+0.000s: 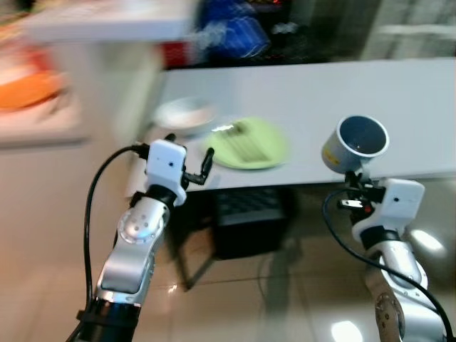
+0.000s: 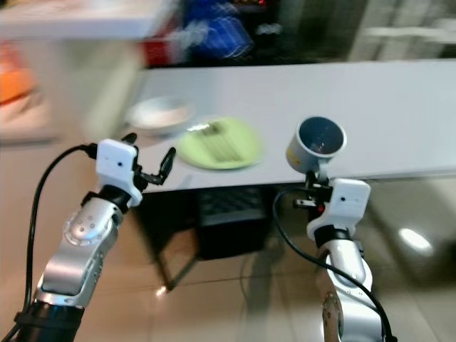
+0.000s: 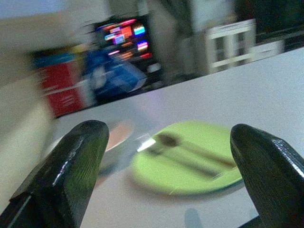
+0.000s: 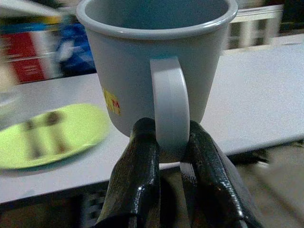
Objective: Setting the table
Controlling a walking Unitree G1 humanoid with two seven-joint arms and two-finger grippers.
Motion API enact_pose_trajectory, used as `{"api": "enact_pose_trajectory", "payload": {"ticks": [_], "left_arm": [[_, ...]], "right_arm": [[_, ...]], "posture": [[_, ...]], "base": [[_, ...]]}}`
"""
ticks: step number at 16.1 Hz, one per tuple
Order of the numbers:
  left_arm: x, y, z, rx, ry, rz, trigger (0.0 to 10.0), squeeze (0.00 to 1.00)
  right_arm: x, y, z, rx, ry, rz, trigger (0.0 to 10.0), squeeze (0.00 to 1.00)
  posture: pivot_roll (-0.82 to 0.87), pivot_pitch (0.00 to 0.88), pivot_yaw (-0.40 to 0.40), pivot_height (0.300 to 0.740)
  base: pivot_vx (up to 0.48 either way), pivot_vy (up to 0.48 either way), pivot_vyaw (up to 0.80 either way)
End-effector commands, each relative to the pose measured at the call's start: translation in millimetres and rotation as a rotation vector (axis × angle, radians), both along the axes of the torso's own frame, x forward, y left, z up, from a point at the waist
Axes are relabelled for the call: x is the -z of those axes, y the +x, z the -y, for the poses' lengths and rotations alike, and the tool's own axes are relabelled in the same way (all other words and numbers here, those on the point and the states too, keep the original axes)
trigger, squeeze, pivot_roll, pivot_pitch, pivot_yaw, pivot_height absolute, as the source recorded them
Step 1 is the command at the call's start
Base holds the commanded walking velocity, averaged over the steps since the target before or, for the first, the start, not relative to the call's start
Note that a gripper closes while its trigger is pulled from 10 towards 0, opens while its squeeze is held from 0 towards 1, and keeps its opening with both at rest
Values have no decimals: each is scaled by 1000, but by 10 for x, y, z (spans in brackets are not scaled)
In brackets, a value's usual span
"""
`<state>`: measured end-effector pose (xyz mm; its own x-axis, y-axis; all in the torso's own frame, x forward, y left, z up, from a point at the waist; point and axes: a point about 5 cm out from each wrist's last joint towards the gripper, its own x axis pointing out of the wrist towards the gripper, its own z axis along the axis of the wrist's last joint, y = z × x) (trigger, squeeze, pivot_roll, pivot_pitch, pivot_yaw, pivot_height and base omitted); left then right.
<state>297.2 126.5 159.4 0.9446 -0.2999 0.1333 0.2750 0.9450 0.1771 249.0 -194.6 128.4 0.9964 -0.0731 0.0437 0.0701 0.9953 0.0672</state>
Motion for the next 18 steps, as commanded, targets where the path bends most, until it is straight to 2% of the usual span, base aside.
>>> {"api": "enact_pose_trajectory", "payload": {"ticks": [1, 8, 15, 18], "left_arm": [[-65, 12, 88, 42, -8, 26, 10000, 0], [-102, 4, 90, 41, -1, 48, 10000, 0], [-198, 22, 46, 29, 5, 82, 10000, 0], [-215, 6, 40, 28, 12, 88, 10000, 0]], "right_arm": [[-53, 19, 37, 13, 6, 17, 10000, 0], [-83, 37, 31, -4, 0, 28, 10000, 0], [-136, 120, -39, -56, -57, 43, 10000, 0], [-134, 139, -45, -71, -63, 36, 10000, 0]], "posture": [[-76, 0, 40, 740], [-73, 0, 29, 740], [-50, 0, 15, 740], [-38, 0, 5, 740]], "base": [[352, 0, -506], [353, 0, -70], [382, 0, 0], [399, 0, 800]]}}
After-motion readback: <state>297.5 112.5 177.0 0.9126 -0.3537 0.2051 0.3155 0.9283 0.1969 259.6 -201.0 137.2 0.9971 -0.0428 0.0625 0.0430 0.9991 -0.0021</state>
